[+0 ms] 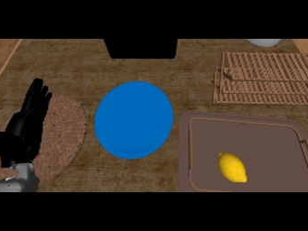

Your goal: Pick the cupcake from the tray and place it in the tiered shelf

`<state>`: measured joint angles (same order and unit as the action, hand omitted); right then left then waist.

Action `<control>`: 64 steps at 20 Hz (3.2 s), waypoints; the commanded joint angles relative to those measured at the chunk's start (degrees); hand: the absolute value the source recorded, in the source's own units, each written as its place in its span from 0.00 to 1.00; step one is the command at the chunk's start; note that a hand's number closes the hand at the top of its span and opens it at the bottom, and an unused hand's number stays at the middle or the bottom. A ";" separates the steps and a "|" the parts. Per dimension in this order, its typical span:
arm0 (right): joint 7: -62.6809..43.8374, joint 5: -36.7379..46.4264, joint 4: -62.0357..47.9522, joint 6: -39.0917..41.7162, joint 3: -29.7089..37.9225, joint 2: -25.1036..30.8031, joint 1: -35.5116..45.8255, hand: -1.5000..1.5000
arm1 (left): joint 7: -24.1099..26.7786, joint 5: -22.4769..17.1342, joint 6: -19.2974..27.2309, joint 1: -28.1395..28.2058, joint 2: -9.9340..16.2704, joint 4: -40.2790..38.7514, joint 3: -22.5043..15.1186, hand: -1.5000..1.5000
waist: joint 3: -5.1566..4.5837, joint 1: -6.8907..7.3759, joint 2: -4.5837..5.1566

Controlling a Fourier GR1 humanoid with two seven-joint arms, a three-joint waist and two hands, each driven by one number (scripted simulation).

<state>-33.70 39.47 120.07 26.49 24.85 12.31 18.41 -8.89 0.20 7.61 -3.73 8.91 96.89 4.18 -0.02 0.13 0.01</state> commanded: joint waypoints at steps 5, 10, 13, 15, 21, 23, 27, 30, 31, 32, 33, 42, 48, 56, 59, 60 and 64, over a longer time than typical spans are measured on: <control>6.70 -0.25 -16.09 -10.31 0.82 4.54 5.37 1.00 | -0.32 -0.07 -0.98 -0.11 -0.68 0.06 0.29 0.50 | 0.02 0.08 0.01; 12.42 3.95 -28.15 -20.86 -1.52 3.52 8.32 1.00 | -2.18 1.22 -0.48 0.50 -1.06 3.50 -0.93 0.50 | 0.03 0.37 0.05; 18.90 3.36 -37.97 -25.43 -0.21 5.58 10.86 1.00 | 3.32 1.15 -0.78 -0.08 -1.50 -2.93 0.40 0.50 | 0.02 0.38 0.17; 20.64 1.79 -41.57 -27.31 0.85 7.18 13.70 1.00 | -0.32 -0.05 -2.06 0.41 0.23 0.87 1.46 0.50 | 0.03 0.47 0.11; 24.58 4.04 -53.26 -28.93 -1.93 10.99 16.75 1.00 | 0.28 -0.42 -2.33 -1.30 0.34 -1.44 2.66 0.50 | 0.02 0.45 0.13; 23.88 0.04 -56.78 -34.44 2.26 8.04 20.13 1.00 | 0.09 1.45 -0.29 -1.68 -2.37 -0.90 -0.06 0.50 | 0.04 0.65 0.20; 29.59 -4.01 -69.87 -33.45 5.02 11.85 24.19 0.00 | -2.69 3.62 1.52 -3.33 -3.25 -0.17 -1.54 0.50 | 0.08 0.87 0.37; 32.86 -4.59 -74.47 -33.68 3.36 12.18 24.47 0.00 | -1.48 1.33 -0.91 -1.14 -2.26 1.36 -0.26 0.50 | 0.05 0.70 0.22; 32.89 -6.42 -71.35 -32.06 3.72 13.52 22.97 0.00 | -1.82 1.21 -1.86 1.68 -1.36 3.19 0.15 0.50 | 0.04 0.44 0.07; 32.57 -4.07 -78.17 -35.24 2.48 12.65 28.28 0.00 | 2.74 0.13 -2.90 1.48 -0.95 -0.23 1.69 0.50 | 0.04 0.97 0.28; 32.77 -6.12 -76.49 -34.50 2.90 11.53 27.45 0.00 | 0.40 0.25 -1.57 -4.50 -0.72 -3.48 2.79 0.50 | 0.03 0.48 0.24; 33.10 -15.46 -69.30 -32.53 6.40 13.01 29.00 0.00 | -1.25 1.89 -1.40 1.14 -1.06 1.52 1.48 0.50 | 0.00 -0.09 -0.15; 26.43 -19.26 -61.85 -31.51 10.27 19.20 25.17 0.00 | -1.41 2.04 -0.78 -0.96 -2.20 0.13 1.00 0.50 | -0.01 -0.57 -0.17; 24.00 -29.17 -59.50 -22.22 21.23 29.64 13.00 0.00 | -1.01 0.70 -2.34 1.85 -1.37 2.85 1.96 0.50 | 0.02 -0.68 -0.17; 26.12 -32.11 -62.54 -17.65 24.44 33.76 8.92 0.00 | 2.59 0.05 -3.21 2.37 -1.32 -0.51 2.97 0.50 | 0.02 -0.63 -0.06; 26.59 -33.04 -62.00 -15.64 24.52 33.85 6.85 0.00 | -3.00 -0.56 -2.62 -1.04 -0.81 1.33 3.23 0.50 | 0.04 -0.70 -0.10; 28.42 -38.33 -63.41 -10.38 27.60 37.10 3.78 0.00 | 0.77 0.71 -2.77 0.75 -2.16 0.02 1.72 0.50 | 0.02 -0.38 -0.06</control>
<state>-6.55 5.36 57.98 11.16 49.79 45.54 25.23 -9.12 1.27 5.50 -3.71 7.24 97.35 6.22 0.02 -0.53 -0.10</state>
